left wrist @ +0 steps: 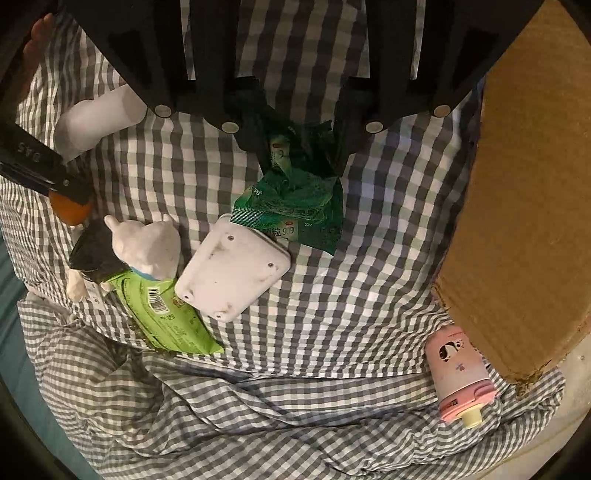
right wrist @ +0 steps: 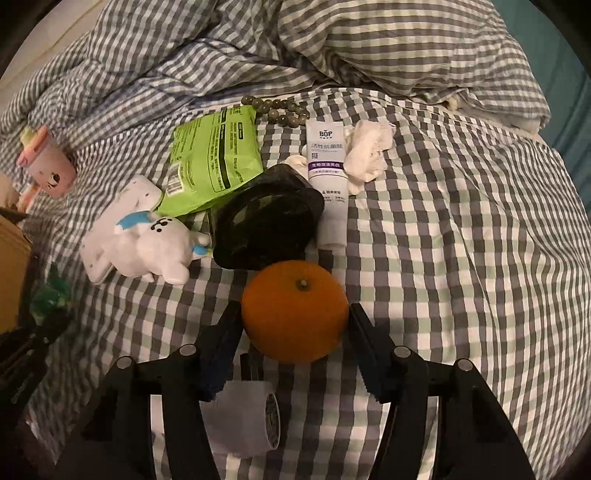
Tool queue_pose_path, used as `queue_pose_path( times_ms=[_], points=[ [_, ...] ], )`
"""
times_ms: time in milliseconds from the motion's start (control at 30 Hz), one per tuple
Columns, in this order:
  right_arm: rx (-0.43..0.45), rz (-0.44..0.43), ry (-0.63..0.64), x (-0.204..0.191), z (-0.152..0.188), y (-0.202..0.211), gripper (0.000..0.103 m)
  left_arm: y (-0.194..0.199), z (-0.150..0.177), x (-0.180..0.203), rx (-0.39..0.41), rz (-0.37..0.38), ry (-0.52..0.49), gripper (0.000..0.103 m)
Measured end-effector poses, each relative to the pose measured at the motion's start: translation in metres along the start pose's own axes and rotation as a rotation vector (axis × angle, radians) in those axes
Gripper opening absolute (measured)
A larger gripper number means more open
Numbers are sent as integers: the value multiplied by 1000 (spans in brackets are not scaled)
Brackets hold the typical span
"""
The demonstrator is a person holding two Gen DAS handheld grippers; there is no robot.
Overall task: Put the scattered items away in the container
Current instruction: 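Grasp the green snack packet with the left tool while the right grasps the orange, then carry the green packet and orange over the box while both tools release them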
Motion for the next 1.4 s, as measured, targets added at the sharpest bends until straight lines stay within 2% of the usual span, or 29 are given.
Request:
queue_pose_path(
  times_ms=[267, 600, 1067, 1200, 1400],
  points=[
    [45, -28, -31, 8, 10, 39, 57, 23, 1, 6, 35, -1, -9, 30],
    [140, -49, -17, 1, 22, 106, 57, 82, 5, 6, 114, -4, -22, 30],
    [269, -77, -10, -2, 67, 203, 57, 168, 36, 6, 221, 2, -63, 30],
    [295, -58, -4, -8, 76, 224, 57, 193, 43, 2, 266, 24, -54, 30],
    [320, -53, 40, -36, 84, 248, 57, 215, 48, -25, 292, 44, -25, 30]
  ],
)
Point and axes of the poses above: each gripper's, at about its wrist camera, not at the fingertips, and y roughly against the way its jaws point, x to its right, z to its underside, the point moved 6 cm from there along -y, roughly the way its jaws point, and after that the axes turned 2 degrees about z, right-handed, at the moved point
